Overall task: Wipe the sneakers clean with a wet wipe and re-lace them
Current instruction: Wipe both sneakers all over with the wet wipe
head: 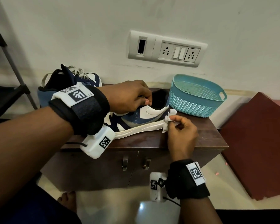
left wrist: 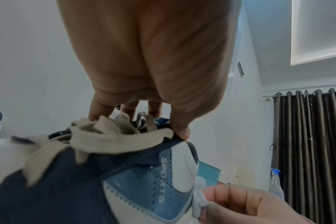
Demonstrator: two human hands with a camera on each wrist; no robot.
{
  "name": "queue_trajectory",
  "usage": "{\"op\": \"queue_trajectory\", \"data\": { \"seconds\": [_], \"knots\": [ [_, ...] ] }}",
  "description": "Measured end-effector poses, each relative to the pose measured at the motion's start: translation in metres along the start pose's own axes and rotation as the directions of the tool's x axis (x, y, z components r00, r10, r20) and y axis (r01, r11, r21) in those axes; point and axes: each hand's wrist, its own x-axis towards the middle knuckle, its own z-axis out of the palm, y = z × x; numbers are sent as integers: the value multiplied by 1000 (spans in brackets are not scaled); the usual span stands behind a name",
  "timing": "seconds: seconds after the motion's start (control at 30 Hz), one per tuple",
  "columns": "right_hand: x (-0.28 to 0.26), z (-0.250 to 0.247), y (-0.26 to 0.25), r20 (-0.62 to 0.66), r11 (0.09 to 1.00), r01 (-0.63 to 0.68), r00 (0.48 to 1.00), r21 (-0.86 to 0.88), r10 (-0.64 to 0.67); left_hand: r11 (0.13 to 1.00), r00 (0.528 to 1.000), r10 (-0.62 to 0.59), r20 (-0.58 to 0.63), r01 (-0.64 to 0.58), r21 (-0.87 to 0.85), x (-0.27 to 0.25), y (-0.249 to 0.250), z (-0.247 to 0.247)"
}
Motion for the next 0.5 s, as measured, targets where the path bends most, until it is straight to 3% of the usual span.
{"op": "queue_trajectory", "data": {
  "seconds": [0.07, 0.2, 0.37, 0.5],
  "knots": [
    [-12, 8, -8, 22, 1000, 15, 1000, 18, -15, 1000, 1000, 0, -5, 0, -1, 0, -1, 0],
    [-40, 11, -20, 197, 986, 145, 967, 83, -159, 1000, 1000, 4, -3, -3, 2, 1, -1, 1],
    [-7, 4, -8, -9, 1000, 17, 1000, -18, -18, 1000, 1000, -3, -11, 3, 12, 1, 0, 1],
    [-34, 12, -17, 146, 993, 117, 982, 17, -118, 1000, 1000, -5, -20, 6, 4, 0, 0, 1]
  ]
}}
